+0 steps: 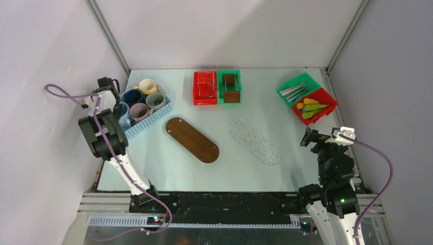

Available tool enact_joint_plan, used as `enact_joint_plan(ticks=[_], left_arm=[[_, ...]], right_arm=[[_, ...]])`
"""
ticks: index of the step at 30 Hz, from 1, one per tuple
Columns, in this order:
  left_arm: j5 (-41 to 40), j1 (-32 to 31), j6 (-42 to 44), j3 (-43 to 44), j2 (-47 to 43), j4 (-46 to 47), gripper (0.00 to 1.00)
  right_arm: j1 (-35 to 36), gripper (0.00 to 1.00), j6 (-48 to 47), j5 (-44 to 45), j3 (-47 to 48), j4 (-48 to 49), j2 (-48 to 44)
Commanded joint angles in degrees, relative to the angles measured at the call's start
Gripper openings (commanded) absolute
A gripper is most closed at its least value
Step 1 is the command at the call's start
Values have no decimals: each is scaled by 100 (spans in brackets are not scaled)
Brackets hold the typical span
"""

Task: Prepare toiletry sets of a toothbrush and toothpaste on the tray
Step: Pick up the cup from the storage box.

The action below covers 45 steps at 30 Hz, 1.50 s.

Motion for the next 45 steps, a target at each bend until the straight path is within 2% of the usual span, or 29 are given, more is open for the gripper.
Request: enact_joint_plan(ticks=[1, 10, 19, 27, 31, 41, 45], left_arm=[[270, 8, -40, 362, -184, 259, 1], [350, -2, 92, 567, -809, 22, 0], [-42, -62, 601, 1172, -1300, -451, 0], [-201, -306, 1639, 1271, -1881, -507, 0], [164, -670, 2465, 1319, -2099, -313, 0], [2503, -1706, 4307, 742, -2610, 325, 0], [2776, -2251, 5122, 412, -2730, 472, 0]], right_arm=[[-4, 100, -84, -94, 130, 149, -95], [46, 99, -66, -135, 80, 222, -445], [115, 99, -41, -147, 57, 269, -688], [163, 99, -31, -154, 48, 287, -851], [183, 99, -28, -154, 39, 294, -902], [196, 100, -14, -138, 24, 296, -927], [194, 99, -23, -154, 11, 303, -927]])
